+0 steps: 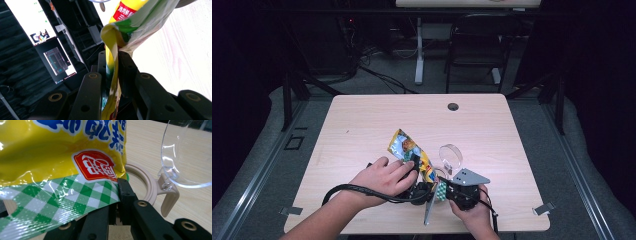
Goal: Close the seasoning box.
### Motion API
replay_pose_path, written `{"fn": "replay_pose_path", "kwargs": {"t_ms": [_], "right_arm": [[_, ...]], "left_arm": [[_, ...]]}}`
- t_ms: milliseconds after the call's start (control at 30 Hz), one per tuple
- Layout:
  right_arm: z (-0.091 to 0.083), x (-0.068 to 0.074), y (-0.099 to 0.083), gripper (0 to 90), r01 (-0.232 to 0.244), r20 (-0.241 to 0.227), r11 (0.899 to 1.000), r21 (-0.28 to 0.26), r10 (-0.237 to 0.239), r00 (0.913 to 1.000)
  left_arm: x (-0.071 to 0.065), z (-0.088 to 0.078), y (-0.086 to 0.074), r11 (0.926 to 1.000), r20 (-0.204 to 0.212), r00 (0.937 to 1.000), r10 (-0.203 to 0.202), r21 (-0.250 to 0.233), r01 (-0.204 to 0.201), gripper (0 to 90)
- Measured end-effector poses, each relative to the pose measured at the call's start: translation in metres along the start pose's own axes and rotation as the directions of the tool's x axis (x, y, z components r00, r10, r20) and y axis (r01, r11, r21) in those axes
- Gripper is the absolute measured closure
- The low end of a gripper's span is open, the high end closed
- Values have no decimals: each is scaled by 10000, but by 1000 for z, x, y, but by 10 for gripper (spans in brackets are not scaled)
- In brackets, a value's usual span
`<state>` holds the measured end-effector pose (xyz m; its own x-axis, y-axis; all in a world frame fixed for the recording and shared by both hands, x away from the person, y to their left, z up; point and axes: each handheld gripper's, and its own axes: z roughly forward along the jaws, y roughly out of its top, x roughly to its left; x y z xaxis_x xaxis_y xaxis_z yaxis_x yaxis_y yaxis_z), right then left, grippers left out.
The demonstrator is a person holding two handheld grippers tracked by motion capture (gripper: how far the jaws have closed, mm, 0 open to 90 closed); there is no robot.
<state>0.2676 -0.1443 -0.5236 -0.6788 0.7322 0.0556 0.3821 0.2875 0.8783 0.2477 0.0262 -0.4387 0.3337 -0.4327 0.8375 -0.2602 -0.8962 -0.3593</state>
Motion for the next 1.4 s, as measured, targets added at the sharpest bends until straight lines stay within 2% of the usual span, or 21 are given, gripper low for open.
{"fn": "replay_pose_path", "kwargs": {"t_ms": [333,367,567,967,1067,1233,1400], "right_arm": [[0,0,0,869,-9,-6,10000,3,9,10000],[0,0,0,869,9,0,10000,29,-9,10000],[0,0,0,869,8,-2,10000,29,-8,10000],[0,0,0,869,-11,1,10000,12,11,10000],[0,0,0,869,15,0,10000,34,-15,10000],[0,0,0,869,2,-7,10000,34,-2,10000],[0,0,0,869,13,-10,10000,46,-12,10000]], "left_arm": [[0,0,1,10000,-6,10000,-28,-7,28,818],[1,0,0,10000,92,10000,-10,0,10,819],[1,0,1,10000,-64,10000,36,-7,-36,818],[2,-1,2,10000,50,10000,-29,-60,29,816],[2,-1,3,10000,-89,10000,35,-52,-35,815],[3,-1,4,10000,43,10000,40,-38,-40,815],[3,-1,4,10000,-48,10000,10,-70,-10,814]]}}
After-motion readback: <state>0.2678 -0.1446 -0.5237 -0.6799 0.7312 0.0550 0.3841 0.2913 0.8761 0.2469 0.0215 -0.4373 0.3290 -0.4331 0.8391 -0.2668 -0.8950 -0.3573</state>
